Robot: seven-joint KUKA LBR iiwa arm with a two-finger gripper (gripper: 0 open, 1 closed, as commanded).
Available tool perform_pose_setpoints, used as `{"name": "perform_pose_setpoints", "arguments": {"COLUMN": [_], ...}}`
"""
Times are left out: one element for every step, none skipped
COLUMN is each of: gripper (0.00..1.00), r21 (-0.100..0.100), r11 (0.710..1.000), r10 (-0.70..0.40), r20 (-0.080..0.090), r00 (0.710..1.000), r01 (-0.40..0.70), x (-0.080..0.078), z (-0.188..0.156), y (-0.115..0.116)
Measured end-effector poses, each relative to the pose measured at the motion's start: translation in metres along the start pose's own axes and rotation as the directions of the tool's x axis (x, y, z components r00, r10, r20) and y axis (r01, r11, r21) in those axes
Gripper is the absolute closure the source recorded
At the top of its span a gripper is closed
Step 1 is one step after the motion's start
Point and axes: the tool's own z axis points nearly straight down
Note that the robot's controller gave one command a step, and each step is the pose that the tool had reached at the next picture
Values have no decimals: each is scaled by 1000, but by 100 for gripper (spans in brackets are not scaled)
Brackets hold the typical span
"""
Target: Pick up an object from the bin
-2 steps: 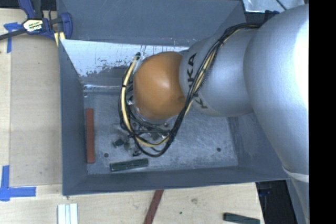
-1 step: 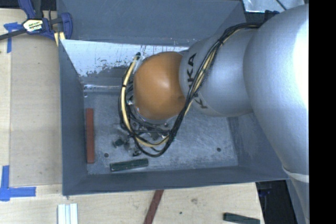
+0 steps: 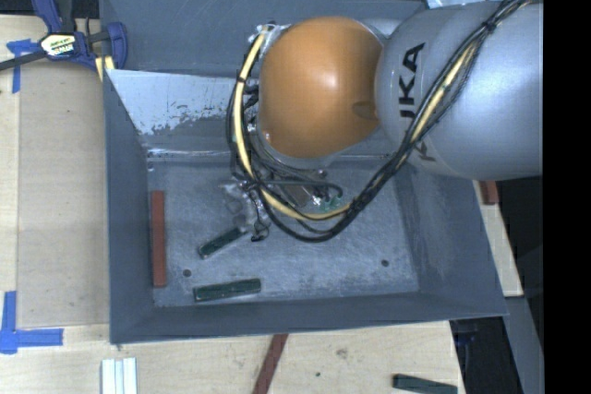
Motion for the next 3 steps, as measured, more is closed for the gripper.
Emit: {"name": "perform_pose_setpoints", "arguments": {"gripper": [100,0,0], "r21": [-1,-1,0], "r11": [1000,993,992], "r10": [1,122,124], "r20": [-2,-6,-2], "r00": [1000,993,992], "r01": [-1,-122,-124], "x": [0,14,13], "z": [1,54,52], "y": [0,34,33]}}
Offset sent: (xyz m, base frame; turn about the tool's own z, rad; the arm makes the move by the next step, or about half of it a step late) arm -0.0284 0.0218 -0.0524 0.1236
